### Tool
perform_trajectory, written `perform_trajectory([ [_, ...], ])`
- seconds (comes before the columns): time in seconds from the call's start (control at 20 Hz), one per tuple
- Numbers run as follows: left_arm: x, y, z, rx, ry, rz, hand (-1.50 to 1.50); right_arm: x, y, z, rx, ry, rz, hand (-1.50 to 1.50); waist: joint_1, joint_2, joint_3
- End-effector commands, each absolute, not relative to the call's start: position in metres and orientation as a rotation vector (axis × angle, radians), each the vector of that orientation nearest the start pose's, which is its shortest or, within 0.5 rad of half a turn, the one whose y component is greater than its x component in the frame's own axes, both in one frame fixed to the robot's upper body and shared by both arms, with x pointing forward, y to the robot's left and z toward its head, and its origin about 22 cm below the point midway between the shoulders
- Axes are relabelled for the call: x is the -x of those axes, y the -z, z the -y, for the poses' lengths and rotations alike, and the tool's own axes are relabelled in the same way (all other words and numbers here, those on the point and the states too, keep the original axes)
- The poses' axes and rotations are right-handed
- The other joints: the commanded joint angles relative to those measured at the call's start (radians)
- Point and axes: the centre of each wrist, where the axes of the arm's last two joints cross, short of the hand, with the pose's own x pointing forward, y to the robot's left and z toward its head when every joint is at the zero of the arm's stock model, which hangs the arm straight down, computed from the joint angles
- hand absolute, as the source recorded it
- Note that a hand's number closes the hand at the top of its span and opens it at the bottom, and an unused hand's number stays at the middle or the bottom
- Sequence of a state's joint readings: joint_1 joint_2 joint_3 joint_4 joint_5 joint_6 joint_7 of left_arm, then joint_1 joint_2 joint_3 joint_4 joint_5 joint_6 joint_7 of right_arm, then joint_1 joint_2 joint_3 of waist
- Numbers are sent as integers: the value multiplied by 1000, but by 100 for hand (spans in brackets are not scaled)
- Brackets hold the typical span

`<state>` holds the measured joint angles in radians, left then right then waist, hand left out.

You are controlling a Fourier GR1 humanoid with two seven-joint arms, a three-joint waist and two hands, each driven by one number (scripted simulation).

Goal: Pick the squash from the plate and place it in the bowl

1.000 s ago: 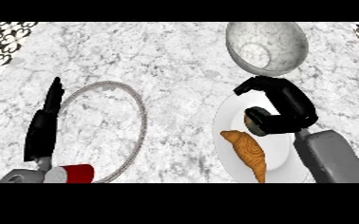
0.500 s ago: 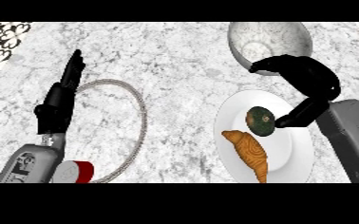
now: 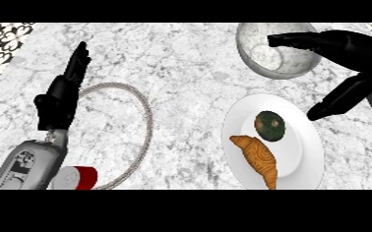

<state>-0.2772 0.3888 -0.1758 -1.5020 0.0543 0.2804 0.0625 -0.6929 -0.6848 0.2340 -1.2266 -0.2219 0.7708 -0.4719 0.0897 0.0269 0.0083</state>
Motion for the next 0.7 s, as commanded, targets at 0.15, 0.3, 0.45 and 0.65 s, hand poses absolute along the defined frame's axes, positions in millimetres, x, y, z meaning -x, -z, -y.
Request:
perform_trajectory([
  [0.15, -301, -72, -245, -316, 211, 1681, 0, -369, -205, 270, -646, -1680, 1721, -150, -17, -5, -3],
  [0.3, -298, -73, -239, -320, 219, 1701, 0, -370, -188, 256, -618, -1770, 1683, -150, -3, -2, -4],
  [0.45, -304, -82, -250, -340, 196, 1690, 0, -362, -175, 259, -660, -1858, 1610, -150, -25, -5, -4],
  [0.65, -307, -85, -255, -352, 226, 1687, 0, -362, -165, 250, -636, -1997, 1570, -150, -31, -8, -6],
])
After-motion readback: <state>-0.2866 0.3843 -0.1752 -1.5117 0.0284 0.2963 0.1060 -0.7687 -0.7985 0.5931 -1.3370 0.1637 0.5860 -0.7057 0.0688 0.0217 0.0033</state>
